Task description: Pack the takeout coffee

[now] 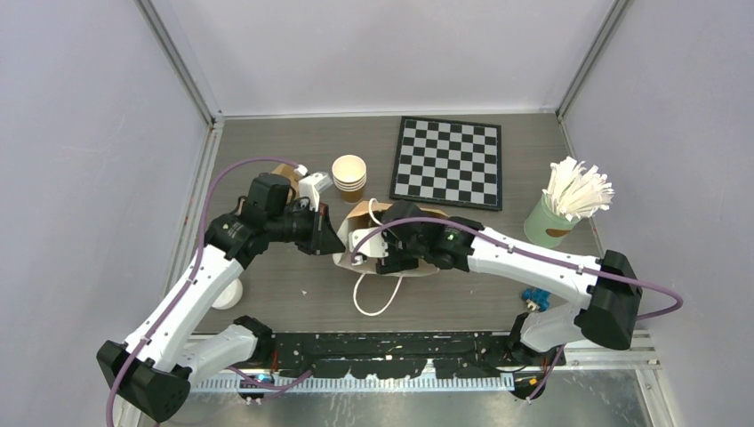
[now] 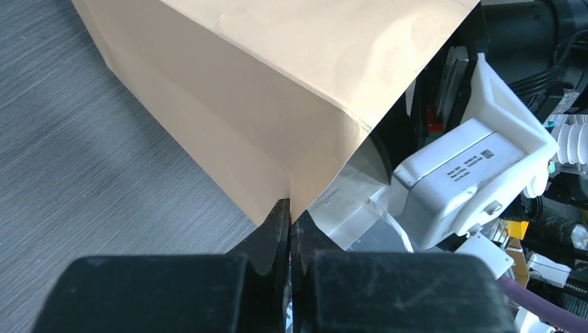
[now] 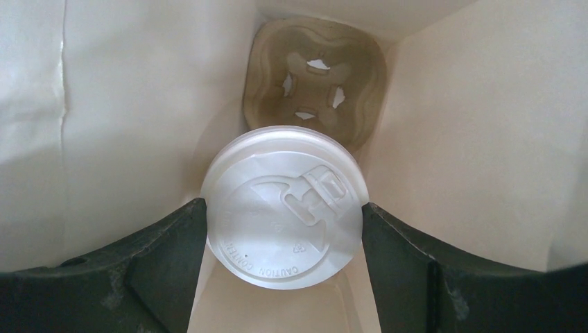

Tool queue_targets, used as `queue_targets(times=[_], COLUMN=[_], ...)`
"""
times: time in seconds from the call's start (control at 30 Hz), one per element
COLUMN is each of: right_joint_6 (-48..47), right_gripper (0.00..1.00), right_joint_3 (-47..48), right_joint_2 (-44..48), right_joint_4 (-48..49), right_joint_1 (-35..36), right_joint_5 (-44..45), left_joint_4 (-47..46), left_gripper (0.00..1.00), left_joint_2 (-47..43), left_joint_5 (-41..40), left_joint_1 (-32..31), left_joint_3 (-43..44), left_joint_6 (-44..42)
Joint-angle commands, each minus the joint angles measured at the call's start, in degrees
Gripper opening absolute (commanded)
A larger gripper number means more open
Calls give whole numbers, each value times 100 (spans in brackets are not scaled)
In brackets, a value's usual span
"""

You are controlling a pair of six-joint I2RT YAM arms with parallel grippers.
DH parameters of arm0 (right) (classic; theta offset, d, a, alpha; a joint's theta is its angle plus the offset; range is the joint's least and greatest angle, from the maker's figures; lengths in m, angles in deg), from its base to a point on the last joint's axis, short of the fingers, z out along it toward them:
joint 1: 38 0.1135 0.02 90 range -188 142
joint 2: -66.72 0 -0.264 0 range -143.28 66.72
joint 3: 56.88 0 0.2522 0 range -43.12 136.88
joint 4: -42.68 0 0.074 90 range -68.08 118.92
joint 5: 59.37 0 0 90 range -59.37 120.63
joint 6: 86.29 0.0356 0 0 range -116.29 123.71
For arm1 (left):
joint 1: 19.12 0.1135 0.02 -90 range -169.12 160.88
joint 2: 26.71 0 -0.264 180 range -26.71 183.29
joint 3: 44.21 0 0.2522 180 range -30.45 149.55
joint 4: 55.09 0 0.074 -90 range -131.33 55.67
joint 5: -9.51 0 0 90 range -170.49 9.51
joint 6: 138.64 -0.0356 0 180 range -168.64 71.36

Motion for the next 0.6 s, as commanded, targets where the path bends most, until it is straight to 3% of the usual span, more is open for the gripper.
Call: queue_targets(times=[0.0, 0.47, 0.57], right_joint_6=[-195, -268, -276], right_gripper=[76, 76, 76], right_joint_3=[193, 131, 158], right_joint_2=[373, 464, 343], right_joint_4=[-83, -198, -104], right_joint_1=[-13, -71, -56], right_joint_5=[305, 110, 11], left_joint_4=[1, 215, 397], left_gripper=[0, 0, 8], left_joint_2=[-68, -193, -303], left_joint_5=[96, -22, -183], left_joint_1=[-24, -24, -24], left_joint_3=[155, 244, 364], left_joint_6=[-159, -240, -143])
